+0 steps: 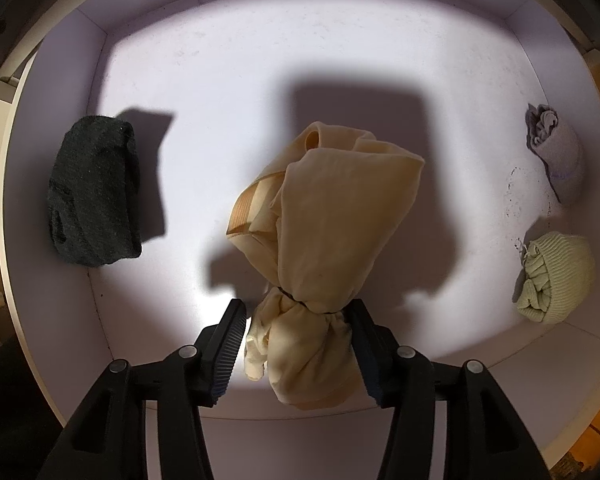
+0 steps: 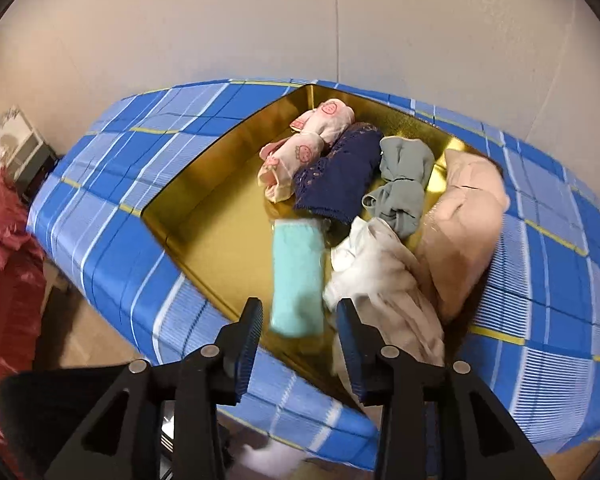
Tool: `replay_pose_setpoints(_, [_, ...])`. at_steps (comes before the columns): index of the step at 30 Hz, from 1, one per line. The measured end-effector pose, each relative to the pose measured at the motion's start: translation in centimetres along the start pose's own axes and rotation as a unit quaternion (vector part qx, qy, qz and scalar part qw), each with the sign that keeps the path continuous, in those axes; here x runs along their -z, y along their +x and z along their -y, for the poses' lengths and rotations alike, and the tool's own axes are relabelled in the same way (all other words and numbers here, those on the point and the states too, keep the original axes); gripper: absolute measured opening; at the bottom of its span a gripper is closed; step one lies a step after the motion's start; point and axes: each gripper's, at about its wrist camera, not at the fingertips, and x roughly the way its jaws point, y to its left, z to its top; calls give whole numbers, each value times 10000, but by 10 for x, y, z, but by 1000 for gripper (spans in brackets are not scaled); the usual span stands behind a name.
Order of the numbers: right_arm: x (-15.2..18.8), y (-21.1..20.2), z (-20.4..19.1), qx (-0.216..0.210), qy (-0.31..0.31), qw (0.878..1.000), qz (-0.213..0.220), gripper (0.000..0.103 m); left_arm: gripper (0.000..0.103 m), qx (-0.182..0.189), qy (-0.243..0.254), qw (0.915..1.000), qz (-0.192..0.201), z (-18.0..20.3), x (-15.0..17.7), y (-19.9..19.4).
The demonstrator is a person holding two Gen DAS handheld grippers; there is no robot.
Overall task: Organize soft objects
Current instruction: 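Lower the teal item into the box and open the right gripper, then return the right gripper to the drawer above the pale green knit garment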
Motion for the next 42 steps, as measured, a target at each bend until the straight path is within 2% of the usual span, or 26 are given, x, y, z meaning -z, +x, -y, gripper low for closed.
replay_pose_setpoints(9, [60, -37, -1, -430, -129, 9989, 156, 43, 54, 7, -14, 10000, 4, 2, 1, 3])
replay_pose_setpoints(12, [83, -44, -6, -537, -250, 9981, 141, 51, 54, 8, -18, 10000, 5, 2, 1, 3])
replay_pose_setpoints(15, [113, -43, -14, -607, -493, 9969, -14, 52, 54, 9, -15, 10000, 5, 1, 1, 3])
replay_pose_setpoints(20, [161, -22, -27, -646, -866, 9930, -476, 52, 54, 17, -19, 10000, 6, 2, 2, 3])
replay_pose_setpoints(28, [217, 50, -26, -429, -961, 9816, -1596, 52, 54, 63, -48, 10000, -21, -2, 2, 5])
replay_pose_setpoints(31, [228, 75, -20, -359, -774, 9757, -2016, 52, 54, 55, -43, 10000, -18, -3, 2, 5])
replay_pose_setpoints(35, [240, 107, -11, -292, -538, 9669, -2478, 61, 55, 63, -56, 10000, -25, -7, 1, 7])
replay_pose_setpoints(42, [269, 153, -2, -232, 30, 9447, -3270, 67, 55, 45, -49, 10000, -19, -11, 0, 6])
